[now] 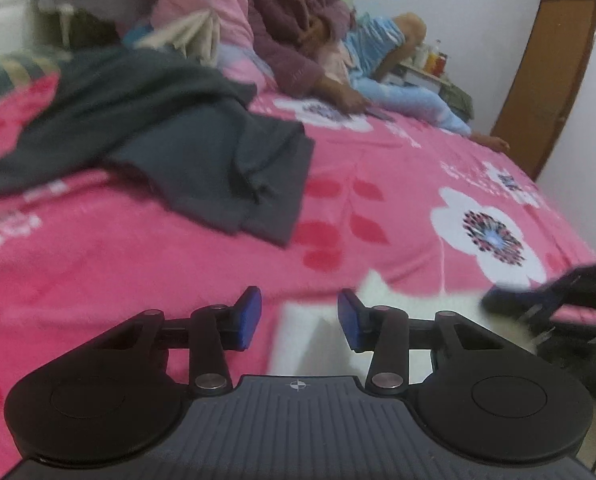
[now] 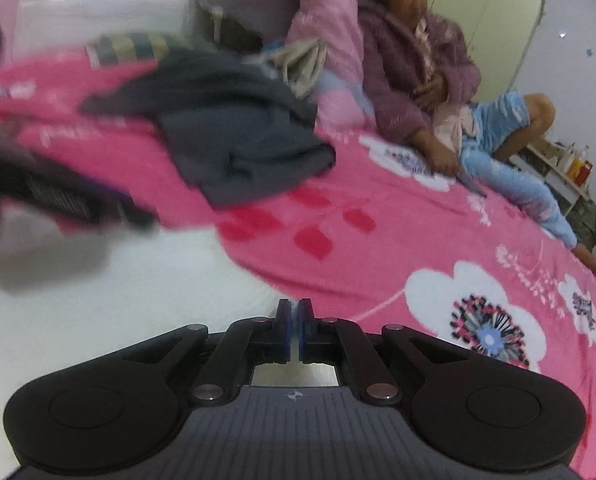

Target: Fold clothes

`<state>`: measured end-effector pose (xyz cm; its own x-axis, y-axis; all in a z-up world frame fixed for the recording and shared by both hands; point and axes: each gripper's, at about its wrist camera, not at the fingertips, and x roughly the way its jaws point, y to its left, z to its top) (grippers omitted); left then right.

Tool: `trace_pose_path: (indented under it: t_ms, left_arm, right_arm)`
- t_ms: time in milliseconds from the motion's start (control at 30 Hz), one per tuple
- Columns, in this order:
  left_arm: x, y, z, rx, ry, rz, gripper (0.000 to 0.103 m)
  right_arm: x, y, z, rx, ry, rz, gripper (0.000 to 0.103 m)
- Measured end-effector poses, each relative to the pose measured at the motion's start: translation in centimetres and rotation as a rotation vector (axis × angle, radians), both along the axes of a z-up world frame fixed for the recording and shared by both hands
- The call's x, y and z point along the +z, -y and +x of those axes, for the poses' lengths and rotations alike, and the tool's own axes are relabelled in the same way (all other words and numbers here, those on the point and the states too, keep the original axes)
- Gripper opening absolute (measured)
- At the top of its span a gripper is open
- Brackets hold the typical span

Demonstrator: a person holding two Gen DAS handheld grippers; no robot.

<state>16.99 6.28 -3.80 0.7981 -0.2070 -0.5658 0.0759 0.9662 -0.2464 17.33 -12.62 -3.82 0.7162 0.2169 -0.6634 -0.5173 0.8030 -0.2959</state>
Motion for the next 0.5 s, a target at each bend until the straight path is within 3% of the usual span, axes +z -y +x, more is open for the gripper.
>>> trace_pose_path:
  t_ms: [67,100,167,233,300,400,500]
  left_arm:
    - [0.3,0.8,-0.5,-0.036,0.026,0.029,0.043]
    - [0.2,1.8,-0.8,-0.07,0.037,0.083,0.044]
    - [-0.9,3.7,-1.0,-0.119,0.023,0.211,0.045]
    - [-2.1,4.7,-1.0,-0.123,0.02,0.278,0.045]
    - [-2.3,4.5,-0.7,-0.116,0.015,0.274,0.045]
    - [-2.2,3.6,-0.2,-0.106,-0.011,0.224,0.047]
    - [-2.2,3.2,0.1,-0.099,-0.028,0.195,0.048]
  right_arm:
    - [-2.5,0.2,1.2,-0.015,-0.061,0.003,0.002]
    - [-2.8,0.3,1.3,-0.02,-0.061,0.012,0.003]
    - [-2.2,0.7,1.5,-0.04,-0.055,0.048,0.004]
    - [-0.6,2.3,1.4,-0.098,-0.056,0.124,0.005]
    - [1.7,5.1,0.7,-0.219,-0.021,0.164,0.008]
    - [5.7,11.5,-2.4,-0.374,0.043,0.303,0.012]
    - [7.9,16.9,-6.2,-0.489,0.067,0.349,0.034]
